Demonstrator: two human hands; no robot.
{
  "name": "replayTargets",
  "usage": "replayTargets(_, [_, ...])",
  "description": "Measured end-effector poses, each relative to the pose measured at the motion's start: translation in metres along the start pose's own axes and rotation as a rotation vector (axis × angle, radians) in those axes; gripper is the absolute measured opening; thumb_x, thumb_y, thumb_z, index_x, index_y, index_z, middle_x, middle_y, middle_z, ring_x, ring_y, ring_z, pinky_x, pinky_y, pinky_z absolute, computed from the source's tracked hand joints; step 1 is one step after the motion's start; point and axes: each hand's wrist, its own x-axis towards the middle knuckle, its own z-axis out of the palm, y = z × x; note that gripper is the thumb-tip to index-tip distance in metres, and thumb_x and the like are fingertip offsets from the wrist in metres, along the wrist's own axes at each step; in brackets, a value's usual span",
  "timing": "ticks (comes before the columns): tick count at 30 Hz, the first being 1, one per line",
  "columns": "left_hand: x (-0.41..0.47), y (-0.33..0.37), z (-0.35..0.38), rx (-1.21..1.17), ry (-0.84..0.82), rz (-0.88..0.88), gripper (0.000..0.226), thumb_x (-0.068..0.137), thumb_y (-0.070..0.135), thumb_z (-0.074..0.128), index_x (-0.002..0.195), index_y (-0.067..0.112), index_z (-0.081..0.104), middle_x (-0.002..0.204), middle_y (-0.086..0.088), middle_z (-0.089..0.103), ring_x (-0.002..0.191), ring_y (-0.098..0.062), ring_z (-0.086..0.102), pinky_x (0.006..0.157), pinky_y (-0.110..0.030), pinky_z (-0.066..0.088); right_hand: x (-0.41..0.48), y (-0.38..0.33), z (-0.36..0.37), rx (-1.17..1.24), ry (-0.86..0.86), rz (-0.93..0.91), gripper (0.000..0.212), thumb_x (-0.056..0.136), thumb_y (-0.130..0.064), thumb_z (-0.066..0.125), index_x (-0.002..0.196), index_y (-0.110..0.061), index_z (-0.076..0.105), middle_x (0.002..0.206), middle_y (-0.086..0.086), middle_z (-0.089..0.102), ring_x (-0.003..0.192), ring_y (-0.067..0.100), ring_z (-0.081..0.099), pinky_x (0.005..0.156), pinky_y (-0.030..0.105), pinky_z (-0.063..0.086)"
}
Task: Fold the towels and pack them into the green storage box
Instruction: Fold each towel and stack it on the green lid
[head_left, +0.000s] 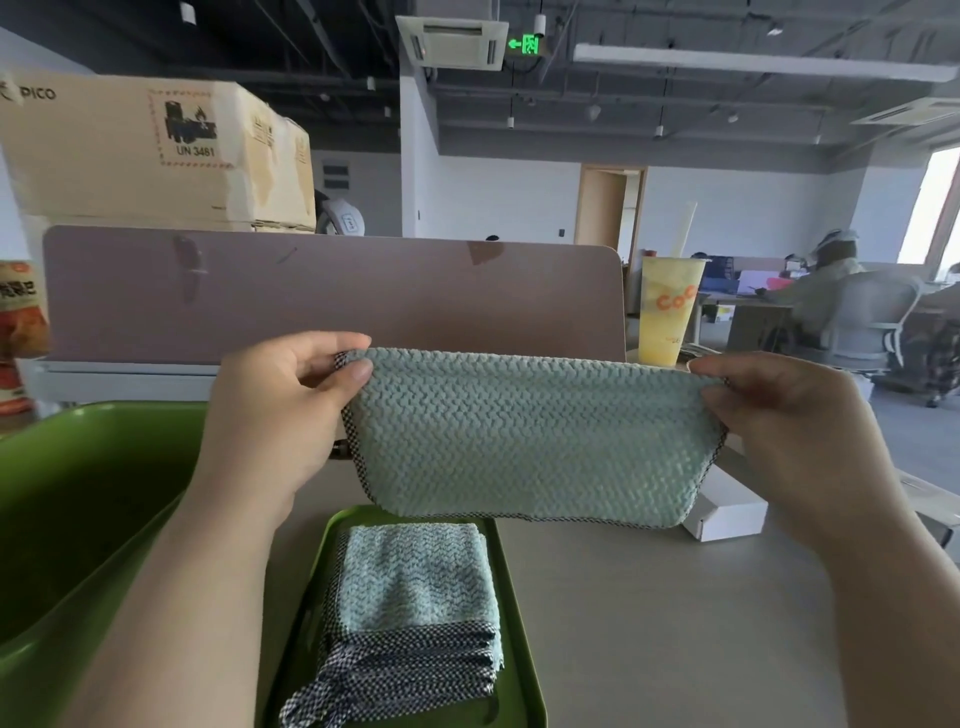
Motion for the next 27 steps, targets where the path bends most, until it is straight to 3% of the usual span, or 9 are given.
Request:
replayTargets(3, [0.001, -0.001, -0.001, 0.008, 0.034, 0.023, 0.023, 0.085, 0.015, 0.068, 0.08, 0.038, 0.069, 0.085, 0.007, 0.071, 0.068, -0.008, 0.059, 0.063, -0.028, 0.042, 0.001, 0.003, 0.0, -0.029, 0.015, 0.002, 0.026, 0.085, 0.0, 0.063, 0.092, -0.023, 0.073, 0.085, -0.009, 0.071, 0.063, -0.011, 0.06, 0.063, 0.001, 0.043])
replayTargets(7, [-0.002, 0.006, 0.001, 0.003, 0.1, 0.037, 0.022, 0.087, 0.019, 0.067, 0.075, 0.038, 0.065, 0.079, 0.012, 0.067, 0.072, -0.008, 0.061, 0.067, -0.027, 0.045, -0.001, 0.001, -0.001, -0.021, 0.046, 0.021, 0.025, 0.087, -0.003, 0.061, 0.082, -0.025, 0.07, 0.085, -0.002, 0.073, 0.077, 0.019, 0.066, 0.072, 0.028, 0.047])
replayTargets(9, [-0.003, 0.011, 0.001, -0.043, 0.122, 0.028, 0.019, 0.088, 0.022, 0.065, 0.075, 0.037, 0.063, 0.082, 0.011, 0.066, 0.075, -0.006, 0.061, 0.068, -0.025, 0.045, -0.001, 0.0, -0.002, 0.03, 0.066, 0.062, 0.024, 0.088, -0.004, 0.061, 0.079, -0.024, 0.07, 0.085, 0.002, 0.072, 0.078, 0.022, 0.064, 0.072, 0.029, 0.045])
replayTargets(13, [-0.002, 0.016, 0.0, -0.125, 0.114, 0.01, 0.017, 0.092, 0.028, 0.059, 0.077, 0.035, 0.062, 0.071, 0.016, 0.06, 0.067, -0.005, 0.056, 0.069, -0.038, 0.048, -0.002, -0.003, -0.003, 0.267, 0.024, 0.122, 0.024, 0.09, 0.001, 0.056, 0.079, -0.016, 0.068, 0.083, 0.005, 0.068, 0.079, 0.02, 0.061, 0.071, 0.023, 0.054])
replayTargets(17, [-0.004, 0.023, 0.002, -0.172, 0.127, 0.075, 0.017, 0.09, 0.027, 0.061, 0.076, 0.036, 0.064, 0.071, 0.016, 0.062, 0.068, -0.002, 0.057, 0.071, -0.027, 0.047, 0.003, 0.009, -0.002, 0.368, -0.001, 0.242, 0.028, 0.09, 0.005, 0.052, 0.076, -0.014, 0.069, 0.087, 0.01, 0.067, 0.086, 0.029, 0.064, 0.081, 0.04, 0.055])
replayTargets(22, [-0.012, 0.033, 0.01, -0.113, 0.075, 0.09, 0.007, 0.086, 0.029, 0.066, 0.08, 0.032, 0.065, 0.073, 0.014, 0.065, 0.068, 0.004, 0.059, 0.066, -0.018, 0.044, 0.005, 0.026, 0.0, 0.206, -0.104, 0.399, 0.025, 0.088, 0.007, 0.054, 0.075, -0.009, 0.068, 0.087, 0.017, 0.066, 0.083, 0.033, 0.063, 0.083, 0.042, 0.053])
replayTargets(27, [-0.02, 0.039, 0.024, -0.025, -0.037, 0.097, 0.006, 0.083, 0.035, 0.068, 0.078, 0.03, 0.067, 0.07, 0.007, 0.064, 0.061, 0.003, 0.054, 0.062, -0.023, 0.044, 0.003, 0.044, 0.006, -0.116, -0.28, 0.521, 0.027, 0.085, 0.01, 0.054, 0.07, -0.007, 0.067, 0.062, 0.014, 0.057, 0.058, 0.026, 0.051, 0.06, 0.031, 0.047])
